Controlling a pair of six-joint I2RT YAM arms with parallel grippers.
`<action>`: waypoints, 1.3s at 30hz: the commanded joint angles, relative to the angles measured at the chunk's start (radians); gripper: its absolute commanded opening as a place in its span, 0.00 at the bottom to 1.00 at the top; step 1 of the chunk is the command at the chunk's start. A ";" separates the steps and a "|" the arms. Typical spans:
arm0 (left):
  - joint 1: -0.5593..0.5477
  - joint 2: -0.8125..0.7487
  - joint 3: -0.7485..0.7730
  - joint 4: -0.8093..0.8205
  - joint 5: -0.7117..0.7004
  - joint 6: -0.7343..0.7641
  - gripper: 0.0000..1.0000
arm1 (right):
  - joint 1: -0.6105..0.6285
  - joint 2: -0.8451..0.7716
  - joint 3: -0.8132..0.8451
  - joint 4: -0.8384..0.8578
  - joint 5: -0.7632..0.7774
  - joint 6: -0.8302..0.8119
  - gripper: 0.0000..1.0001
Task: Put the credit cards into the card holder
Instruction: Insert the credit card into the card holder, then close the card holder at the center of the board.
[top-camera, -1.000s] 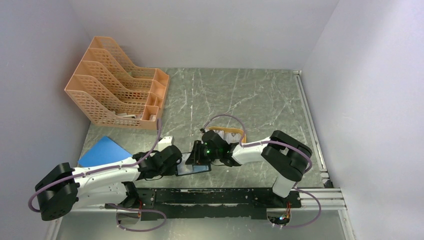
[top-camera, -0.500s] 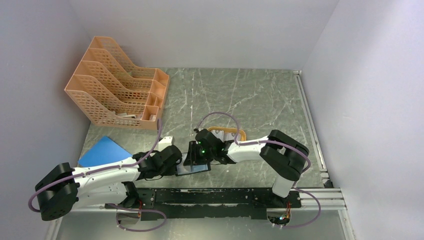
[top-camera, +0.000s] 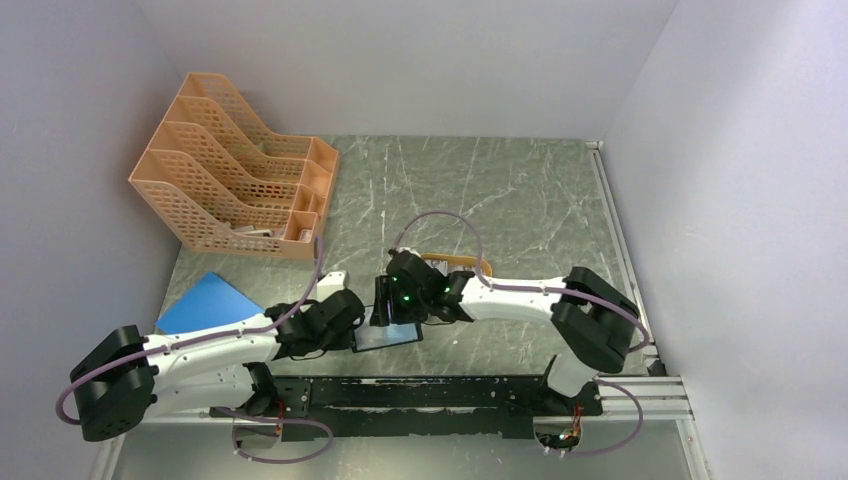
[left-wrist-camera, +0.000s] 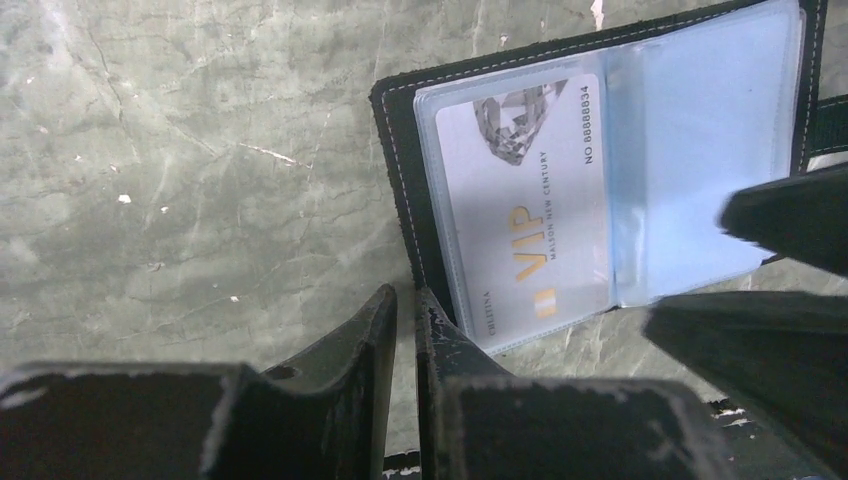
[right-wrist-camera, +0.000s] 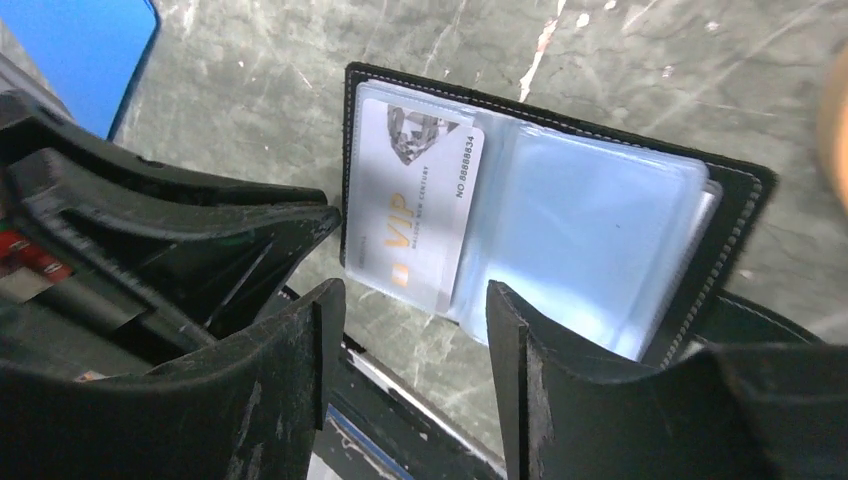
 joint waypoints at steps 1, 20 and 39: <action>0.004 -0.026 0.044 -0.033 -0.038 0.011 0.19 | 0.003 -0.107 0.050 -0.174 0.120 -0.049 0.58; 0.003 -0.178 0.153 -0.211 -0.167 0.027 0.28 | -0.108 -0.160 -0.054 -0.276 0.309 -0.085 0.48; 0.004 -0.169 0.052 -0.068 -0.103 0.015 0.26 | -0.117 -0.333 -0.071 -0.305 0.235 -0.178 0.00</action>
